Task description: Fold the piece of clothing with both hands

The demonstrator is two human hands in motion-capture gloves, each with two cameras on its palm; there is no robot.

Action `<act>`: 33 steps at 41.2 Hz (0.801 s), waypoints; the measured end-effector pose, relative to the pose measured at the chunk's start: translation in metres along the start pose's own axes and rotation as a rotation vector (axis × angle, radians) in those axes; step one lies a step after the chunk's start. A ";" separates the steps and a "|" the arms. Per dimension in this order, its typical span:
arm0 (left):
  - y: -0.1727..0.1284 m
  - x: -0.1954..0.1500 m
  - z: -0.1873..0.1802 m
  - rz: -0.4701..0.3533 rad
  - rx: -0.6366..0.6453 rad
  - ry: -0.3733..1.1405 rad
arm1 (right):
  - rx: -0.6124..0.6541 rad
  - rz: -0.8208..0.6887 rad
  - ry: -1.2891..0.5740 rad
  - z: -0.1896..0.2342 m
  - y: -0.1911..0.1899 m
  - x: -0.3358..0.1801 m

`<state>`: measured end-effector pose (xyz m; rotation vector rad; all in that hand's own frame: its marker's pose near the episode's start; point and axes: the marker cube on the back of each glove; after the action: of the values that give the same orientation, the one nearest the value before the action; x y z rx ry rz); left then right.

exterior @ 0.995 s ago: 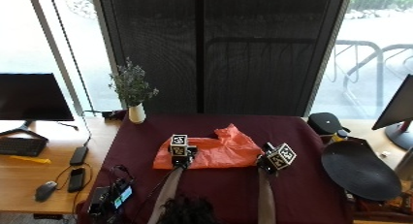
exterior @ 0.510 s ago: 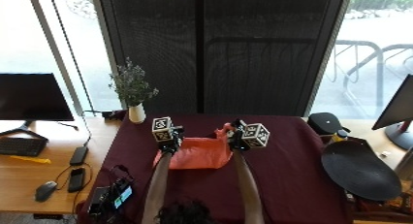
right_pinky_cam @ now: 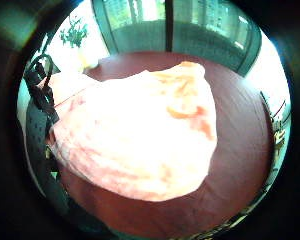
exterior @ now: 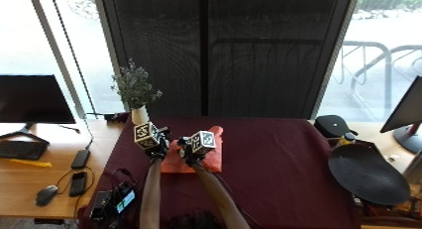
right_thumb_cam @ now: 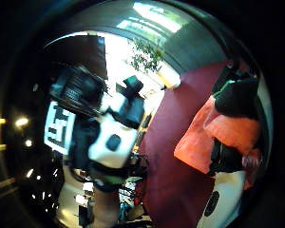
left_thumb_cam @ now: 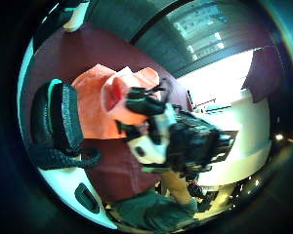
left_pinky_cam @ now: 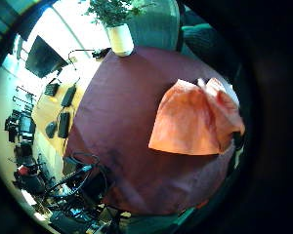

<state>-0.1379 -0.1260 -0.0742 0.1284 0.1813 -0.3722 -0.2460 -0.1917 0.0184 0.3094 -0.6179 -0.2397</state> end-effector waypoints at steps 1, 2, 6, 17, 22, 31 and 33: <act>0.003 0.000 0.008 -0.001 -0.039 0.020 | -0.015 0.000 0.014 0.008 0.003 0.000; 0.002 -0.003 0.015 0.000 -0.054 0.025 | -0.033 0.002 0.024 0.017 0.006 0.000; -0.004 -0.013 0.028 0.004 -0.046 0.002 | -0.095 -0.003 0.008 0.044 0.015 -0.001; 0.017 -0.016 0.020 -0.022 -0.093 -0.012 | -0.324 -0.150 -0.064 0.065 0.025 0.009; -0.003 -0.022 0.054 0.014 -0.082 -0.028 | -0.593 -0.364 -0.324 0.043 0.033 0.012; 0.025 0.005 0.033 0.015 -0.208 -0.072 | -0.679 -0.180 0.025 -0.060 0.024 0.053; 0.030 0.016 0.028 0.025 -0.214 -0.046 | -0.644 -0.070 0.291 -0.094 0.019 0.075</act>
<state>-0.1073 -0.1081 -0.0477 -0.0886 0.1731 -0.3287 -0.1281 -0.1773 -0.0073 -0.2545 -0.2191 -0.4366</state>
